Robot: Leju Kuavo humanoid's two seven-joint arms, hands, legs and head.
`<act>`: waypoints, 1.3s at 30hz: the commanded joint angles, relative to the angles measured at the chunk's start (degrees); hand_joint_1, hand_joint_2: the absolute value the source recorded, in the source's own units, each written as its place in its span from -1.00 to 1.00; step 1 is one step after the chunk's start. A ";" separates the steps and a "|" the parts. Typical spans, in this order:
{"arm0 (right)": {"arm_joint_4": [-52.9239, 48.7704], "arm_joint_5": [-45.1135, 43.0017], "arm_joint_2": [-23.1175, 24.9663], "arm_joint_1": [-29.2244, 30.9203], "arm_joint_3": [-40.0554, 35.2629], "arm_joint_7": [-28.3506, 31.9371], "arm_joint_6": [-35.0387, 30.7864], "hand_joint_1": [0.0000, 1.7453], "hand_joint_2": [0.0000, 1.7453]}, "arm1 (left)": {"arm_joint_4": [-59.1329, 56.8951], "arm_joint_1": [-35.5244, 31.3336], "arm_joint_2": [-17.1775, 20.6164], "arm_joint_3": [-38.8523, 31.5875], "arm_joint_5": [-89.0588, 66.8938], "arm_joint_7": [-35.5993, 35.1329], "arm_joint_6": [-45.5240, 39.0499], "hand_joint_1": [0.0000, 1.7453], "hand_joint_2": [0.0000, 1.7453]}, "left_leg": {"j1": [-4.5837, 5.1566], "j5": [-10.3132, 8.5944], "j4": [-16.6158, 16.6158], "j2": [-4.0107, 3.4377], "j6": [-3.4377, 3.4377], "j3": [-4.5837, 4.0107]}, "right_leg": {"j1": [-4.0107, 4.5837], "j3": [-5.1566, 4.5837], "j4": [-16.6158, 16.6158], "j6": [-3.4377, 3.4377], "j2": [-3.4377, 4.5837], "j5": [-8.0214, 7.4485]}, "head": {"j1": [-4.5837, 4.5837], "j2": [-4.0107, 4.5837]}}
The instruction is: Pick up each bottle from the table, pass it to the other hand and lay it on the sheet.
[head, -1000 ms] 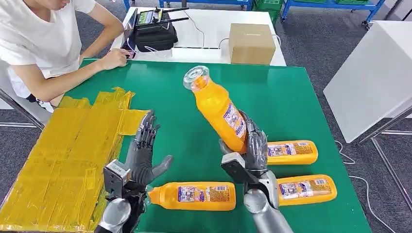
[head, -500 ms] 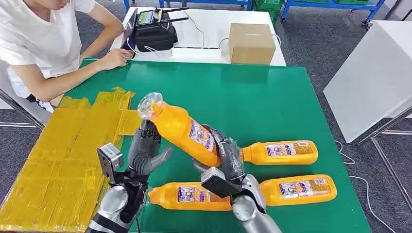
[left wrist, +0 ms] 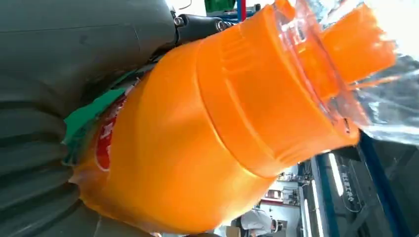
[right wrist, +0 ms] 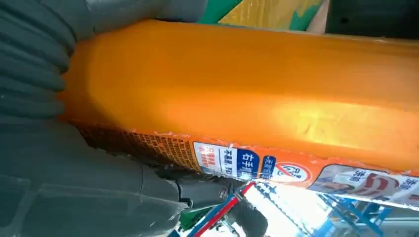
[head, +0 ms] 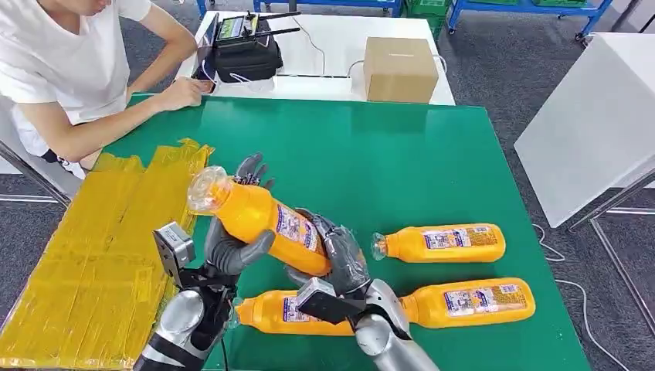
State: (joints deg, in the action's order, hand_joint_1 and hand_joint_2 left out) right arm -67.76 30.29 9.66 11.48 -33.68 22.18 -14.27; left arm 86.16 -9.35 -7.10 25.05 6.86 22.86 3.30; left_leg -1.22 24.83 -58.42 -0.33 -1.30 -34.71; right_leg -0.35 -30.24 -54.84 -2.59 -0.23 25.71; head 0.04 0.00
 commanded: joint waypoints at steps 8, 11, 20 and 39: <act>5.44 0.06 -0.43 3.26 -3.58 -0.04 0.50 1.00 1.00 | -4.10 -2.55 2.09 2.72 0.00 -0.39 0.54 -0.98 1.00 | 0.13 0.04 0.21 0.02 0.00 0.40 | -0.13 0.32 0.09 0.11 0.03 0.09 | 0.00 0.00; 4.62 -0.51 -0.57 2.68 -3.57 0.28 -0.14 1.00 1.00 | -4.21 -2.48 1.95 2.43 0.20 0.14 0.44 1.00 1.00 | 0.05 0.02 0.11 0.02 0.01 0.19 | -0.05 0.16 0.06 0.06 0.00 0.04 | 0.00 0.00; 3.63 -1.52 -1.15 1.96 -2.67 0.52 -1.14 1.00 1.00 | -4.13 -2.51 1.39 1.52 0.18 1.09 -0.78 1.00 1.00 | 0.11 0.03 0.18 0.08 -0.01 0.33 | -0.10 0.29 0.09 0.08 -0.04 0.09 | 0.00 0.00; -22.66 -13.39 -5.71 -7.01 5.04 2.09 1.03 -1.00 1.00 | -0.88 -5.93 6.89 -1.17 -37.88 1.55 -27.61 1.00 1.00 | 0.11 0.03 0.10 0.18 0.00 0.18 | -0.11 0.16 -0.01 0.09 -0.15 0.13 | 0.02 0.00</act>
State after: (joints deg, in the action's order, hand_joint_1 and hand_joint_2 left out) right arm -75.37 21.02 8.57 8.07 -32.78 23.82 -15.21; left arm 86.14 -10.26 -5.64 25.07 -13.09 27.52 -13.34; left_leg -1.21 24.83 -58.42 -0.33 -1.30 -34.72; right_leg -0.36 -30.27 -54.84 -2.59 -0.23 25.71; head 0.07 0.00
